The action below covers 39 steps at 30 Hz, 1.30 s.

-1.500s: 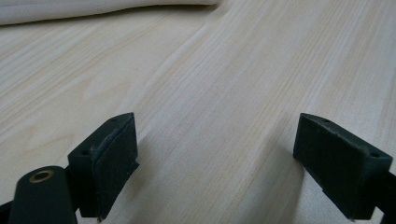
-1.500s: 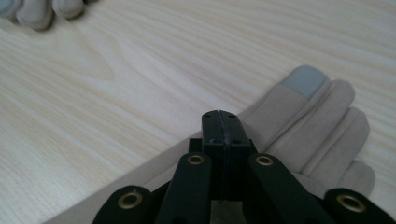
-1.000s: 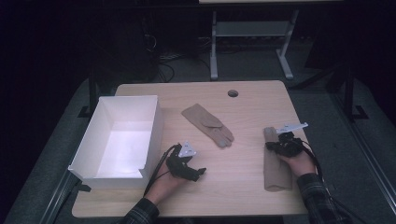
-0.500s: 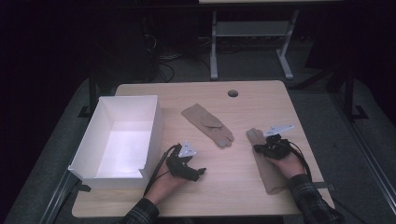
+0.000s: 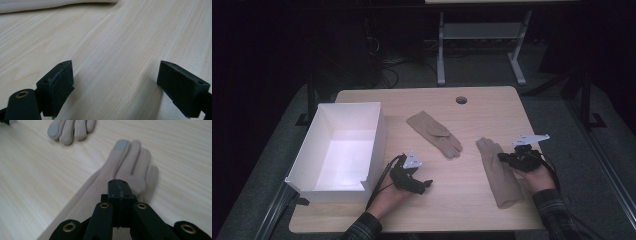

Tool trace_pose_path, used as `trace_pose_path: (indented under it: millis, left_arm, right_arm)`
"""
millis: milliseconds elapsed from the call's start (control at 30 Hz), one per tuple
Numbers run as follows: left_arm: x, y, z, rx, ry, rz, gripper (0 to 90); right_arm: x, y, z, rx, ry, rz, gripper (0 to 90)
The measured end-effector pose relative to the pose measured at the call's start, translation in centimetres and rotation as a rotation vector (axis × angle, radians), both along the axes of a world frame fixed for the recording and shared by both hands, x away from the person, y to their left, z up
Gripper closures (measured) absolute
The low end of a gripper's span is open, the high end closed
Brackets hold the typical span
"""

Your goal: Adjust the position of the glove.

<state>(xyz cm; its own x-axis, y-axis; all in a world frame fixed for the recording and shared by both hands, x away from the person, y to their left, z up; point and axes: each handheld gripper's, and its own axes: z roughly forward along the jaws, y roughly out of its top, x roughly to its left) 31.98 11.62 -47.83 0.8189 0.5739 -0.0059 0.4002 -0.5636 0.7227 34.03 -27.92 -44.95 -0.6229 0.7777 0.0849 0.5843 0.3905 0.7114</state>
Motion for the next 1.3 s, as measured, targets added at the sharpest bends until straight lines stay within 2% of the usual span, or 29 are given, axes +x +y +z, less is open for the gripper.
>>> trace_pose_path:
  millis: [33, 100, 133, 167, 233, 300, 333, 433, 667, 867, 900, 933, 967, 1000, 1033, 1067, 1100, 1133, 1167, 1200, 1300]
  left_arm:
    - [0.0, 0.0, 0.0, -0.001, 0.001, 0.001, 12.9]
    - [0.0, 0.0, 0.0, -0.001, 0.001, 0.001, 12.9]
    - [0.0, 0.0, 0.0, -0.005, 0.0, 0.003, 12.9]
    - [0.0, 0.0, 0.0, -0.005, 0.001, 0.002, 12.9]
    - [0.0, 0.0, 0.0, 0.001, 0.0, -0.001, 12.9]
    - [0.0, 0.0, 0.0, 0.003, 0.0, -0.002, 12.9]
    - [0.0, 0.0, 0.0, 0.004, -0.001, -0.003, 12.9]
    - [0.0, 0.0, 0.0, 0.008, -0.001, -0.005, 12.9]
    - [0.0, 0.0, 0.0, 0.008, -0.001, -0.005, 12.9]
    - [0.0, 0.0, 0.0, 0.009, -0.001, -0.004, 12.9]
    - [0.0, 0.0, 0.0, 0.009, -0.001, -0.003, 13.0]
    - [0.0, 0.0, 0.0, 0.008, -0.001, -0.003, 12.9]
    - [0.0, 0.0, 0.0, 0.009, -0.001, -0.003, 12.9]
    - [0.0, 0.0, 0.0, 0.009, -0.001, -0.003, 12.9]
    - [0.0, 0.0, 0.0, 0.009, -0.001, -0.003, 12.9]
    - [0.0, 0.1, 0.0, 0.009, -0.002, -0.004, 12.9]
    - [0.0, 0.0, 0.0, 0.01, -0.001, -0.003, 13.0]
    - [0.0, 0.0, 0.0, 0.01, -0.001, -0.003, 12.9]
    - [0.0, 0.0, 0.0, 0.009, -0.002, -0.003, 12.9]
    - [0.0, 0.1, 0.0, 0.01, -0.002, -0.004, 12.9]
    - [0.0, 0.0, 0.0, 0.007, -0.001, -0.002, 12.9]
  right_arm:
    - [-0.6, -0.4, -0.2, -0.003, 0.015, 0.003, 89.8]
    - [-0.8, -0.5, -0.3, -0.001, 0.024, 0.006, 89.8]
    - [-1.4, -0.5, -0.7, -0.032, 0.048, 0.016, 89.8]
    - [-1.4, -0.5, -0.7, -0.032, 0.048, 0.016, 89.8]
    - [-2.0, -0.2, -1.2, -0.058, 0.077, 0.039, 89.9]
    - [-2.1, -0.1, -1.3, -0.063, 0.079, 0.045, 90.0]
    - [-2.3, 0.1, -1.4, -0.049, 0.073, 0.049, 90.0]
    - [-2.9, 1.3, -1.4, -0.06, 0.076, 0.097, 90.0]
    - [-3.9, 3.3, -1.3, -0.076, 0.072, 0.156, 90.0]
    - [-3.7, 2.7, -0.7, -0.05, 0.035, 0.127, 88.0]
    - [-3.6, 2.2, -0.6, -0.039, 0.015, 0.105, 85.9]
    - [-3.4, 1.3, -0.6, -0.036, -0.003, 0.059, 78.3]
    - [-3.2, 0.9, -0.7, -0.04, -0.019, 0.049, 74.6]
    - [-3.2, 0.9, -0.7, -0.04, -0.019, 0.049, 74.6]
    - [-3.0, 0.5, -0.9, -0.045, -0.021, 0.022, 70.3]
    - [-2.7, -0.4, -1.3, -0.057, -0.038, -0.02, 55.3]
    - [-2.5, -0.6, -1.4, -0.063, -0.045, -0.036, 51.1]
    - [-2.5, -0.6, -1.4, -0.063, -0.045, -0.036, 51.1]
    - [-2.1, -1.3, -1.9, -0.049, -0.036, -0.062, 42.8]
    - [-2.1, -1.3, -1.9, -0.049, -0.036, -0.062, 42.8]
    - [-1.4, -2.1, -2.6, -0.042, -0.032, -0.098, 29.6]
